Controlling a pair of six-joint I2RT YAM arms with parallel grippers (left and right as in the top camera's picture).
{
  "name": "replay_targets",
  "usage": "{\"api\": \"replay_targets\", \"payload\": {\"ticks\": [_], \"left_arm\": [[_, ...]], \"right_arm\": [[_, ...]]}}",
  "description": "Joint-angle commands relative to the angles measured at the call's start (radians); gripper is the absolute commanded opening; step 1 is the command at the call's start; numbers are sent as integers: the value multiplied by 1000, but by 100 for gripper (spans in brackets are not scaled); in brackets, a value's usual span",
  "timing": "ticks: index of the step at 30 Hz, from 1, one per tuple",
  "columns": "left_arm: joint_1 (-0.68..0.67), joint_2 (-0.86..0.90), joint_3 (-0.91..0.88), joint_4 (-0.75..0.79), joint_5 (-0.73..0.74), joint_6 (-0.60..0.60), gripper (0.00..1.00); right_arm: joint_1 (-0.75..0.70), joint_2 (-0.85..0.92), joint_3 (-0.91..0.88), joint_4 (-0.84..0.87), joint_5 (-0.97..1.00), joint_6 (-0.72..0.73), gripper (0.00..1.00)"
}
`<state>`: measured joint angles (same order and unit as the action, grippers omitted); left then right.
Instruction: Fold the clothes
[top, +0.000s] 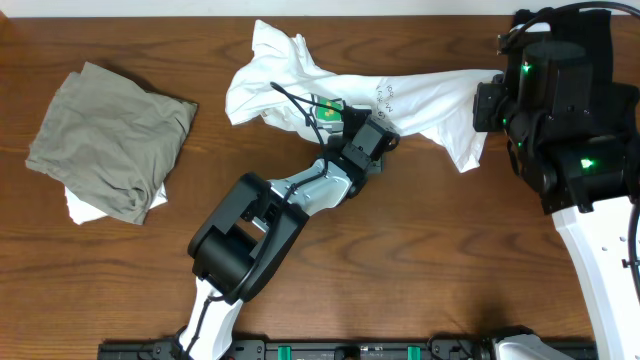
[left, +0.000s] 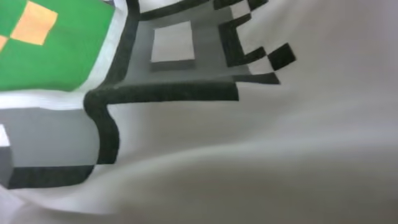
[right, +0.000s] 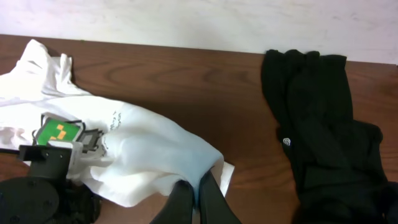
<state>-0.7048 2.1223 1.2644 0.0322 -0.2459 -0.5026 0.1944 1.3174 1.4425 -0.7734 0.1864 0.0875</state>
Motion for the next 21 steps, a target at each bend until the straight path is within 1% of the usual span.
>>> {"api": "replay_targets", "payload": {"ticks": [1, 3, 4, 5, 6, 10, 13, 17, 19, 21], "left_arm": [[0, 22, -6, -29, 29, -31, 47], [0, 22, -6, -43, 29, -31, 32], [0, 21, -6, -54, 29, -31, 23], [0, 18, -6, -66, 29, -30, 11], [0, 12, -6, -82, 29, -30, 6], [1, -53, -6, -176, 28, 1, 6], [1, -160, -6, -298, 27, 19, 6], [11, -352, -6, -524, 19, 61, 6], [32, -475, -6, -650, -46, 61, 6], [64, -591, -6, -729, -104, 65, 6]], "right_arm": [[-6, -8, 2, 3, 1, 12, 1], [-6, -8, 2, 4, 1, 12, 1], [-6, -8, 2, 3, 1, 12, 1], [-6, -8, 2, 3, 1, 12, 1], [-6, -8, 2, 4, 1, 12, 1], [-6, -8, 2, 5, 5, 12, 1], [-7, -8, 2, 5, 24, 13, 1], [-25, -8, 2, 9, 24, 24, 1], [-36, -8, 2, 8, 24, 24, 1], [-47, -8, 2, 5, 24, 24, 1]]}}
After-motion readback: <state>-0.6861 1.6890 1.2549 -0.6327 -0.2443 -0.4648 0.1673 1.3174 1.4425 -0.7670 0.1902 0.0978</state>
